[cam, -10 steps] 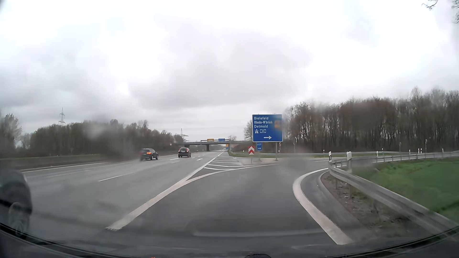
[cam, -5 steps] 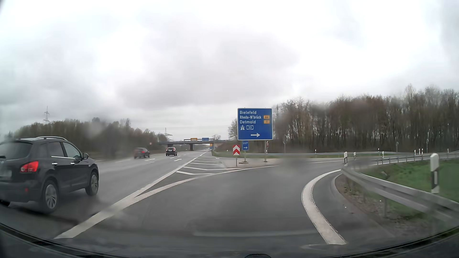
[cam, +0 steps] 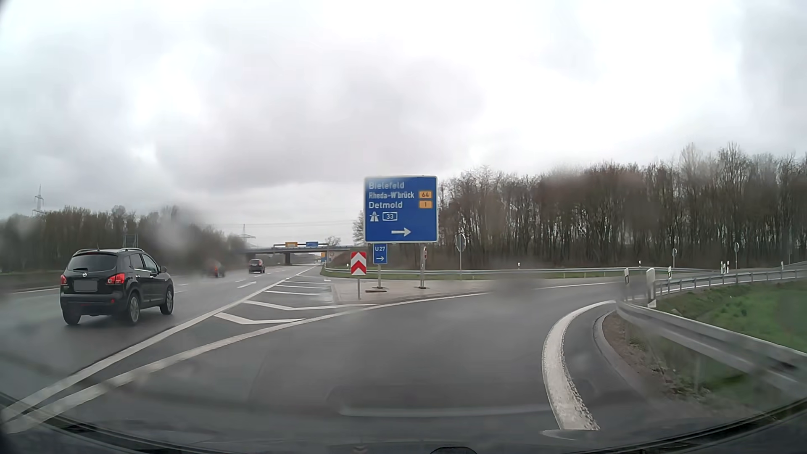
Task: Follow the waypoints while adhering to traffic rules and regulations
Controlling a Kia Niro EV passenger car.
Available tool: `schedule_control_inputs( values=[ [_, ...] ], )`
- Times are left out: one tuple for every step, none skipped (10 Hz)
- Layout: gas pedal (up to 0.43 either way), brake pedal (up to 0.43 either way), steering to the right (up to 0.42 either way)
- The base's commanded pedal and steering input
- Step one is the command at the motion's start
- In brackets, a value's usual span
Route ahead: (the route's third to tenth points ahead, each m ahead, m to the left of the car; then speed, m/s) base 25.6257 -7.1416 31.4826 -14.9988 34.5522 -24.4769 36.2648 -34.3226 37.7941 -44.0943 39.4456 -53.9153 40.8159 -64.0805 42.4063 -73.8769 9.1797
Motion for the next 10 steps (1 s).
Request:
schedule_control_inputs(
  values=[
    [0.059,0.000,0.102],
    [0.067,0.000,0.102],
    [0.079,0.000,0.102],
    [0.079,0.000,0.104],
    [0.087,0.000,0.107],
    [0.098,0.000,0.113],
    [0.110,0.000,0.121],
    [0.118,0.000,0.133],
    [0.118,0.000,0.144],
    [0.118,0.000,0.150]
  ],
)
